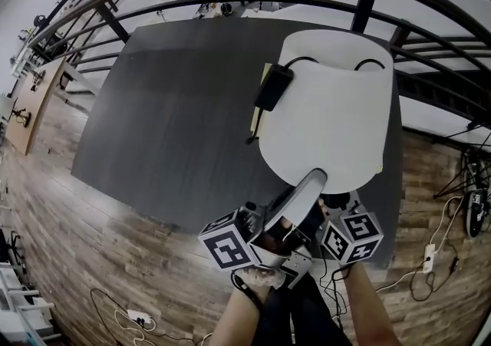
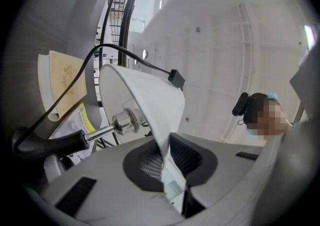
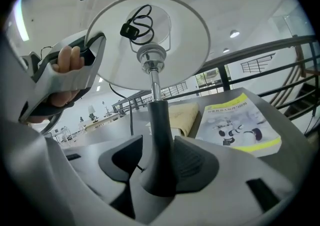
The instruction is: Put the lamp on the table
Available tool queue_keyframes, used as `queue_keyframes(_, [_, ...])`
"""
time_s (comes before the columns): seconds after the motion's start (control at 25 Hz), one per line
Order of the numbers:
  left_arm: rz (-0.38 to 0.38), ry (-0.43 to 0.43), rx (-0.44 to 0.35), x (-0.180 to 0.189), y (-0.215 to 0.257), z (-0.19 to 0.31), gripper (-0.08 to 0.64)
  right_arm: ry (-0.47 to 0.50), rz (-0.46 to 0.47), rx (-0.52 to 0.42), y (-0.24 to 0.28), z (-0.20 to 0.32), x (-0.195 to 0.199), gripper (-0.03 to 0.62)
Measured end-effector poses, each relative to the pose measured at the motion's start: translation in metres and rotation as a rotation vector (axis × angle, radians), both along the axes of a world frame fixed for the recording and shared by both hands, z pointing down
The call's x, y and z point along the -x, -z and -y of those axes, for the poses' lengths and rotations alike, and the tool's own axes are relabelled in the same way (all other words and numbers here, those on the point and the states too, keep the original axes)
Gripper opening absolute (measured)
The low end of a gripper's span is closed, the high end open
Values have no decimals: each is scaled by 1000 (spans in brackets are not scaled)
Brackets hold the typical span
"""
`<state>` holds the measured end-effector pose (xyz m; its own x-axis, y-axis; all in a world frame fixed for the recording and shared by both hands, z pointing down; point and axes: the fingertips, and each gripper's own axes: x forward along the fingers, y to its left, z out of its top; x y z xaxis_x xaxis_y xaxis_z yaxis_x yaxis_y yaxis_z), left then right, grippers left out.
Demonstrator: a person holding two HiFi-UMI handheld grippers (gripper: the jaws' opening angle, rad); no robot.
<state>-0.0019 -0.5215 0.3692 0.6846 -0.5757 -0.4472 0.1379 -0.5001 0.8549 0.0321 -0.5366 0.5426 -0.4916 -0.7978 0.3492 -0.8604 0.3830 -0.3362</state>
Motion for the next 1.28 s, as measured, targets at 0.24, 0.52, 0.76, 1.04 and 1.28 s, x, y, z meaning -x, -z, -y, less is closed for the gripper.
queue_keyframes(0.24, [1,4,8,0,-6,-9,67,-8,-46,-12,-4,-20,-6,216])
queue_keyframes(0.52, [2,12,12,1,-11,-28,81,1,-53,10,-12,-46,-5,212])
queue_keyframes(0.76, [8,17,14,4,-17,-41,91,-4,-62,40,-18,-66,-7,202])
queue_keyframes(1.04, [8,26,-4,4,-21,-56,95,-6,-53,40,-16,-81,-8,158])
queue_keyframes(1.28, [7,25,-23,7,-25,-63,97,-13,-55,50,-20,-88,-6,152])
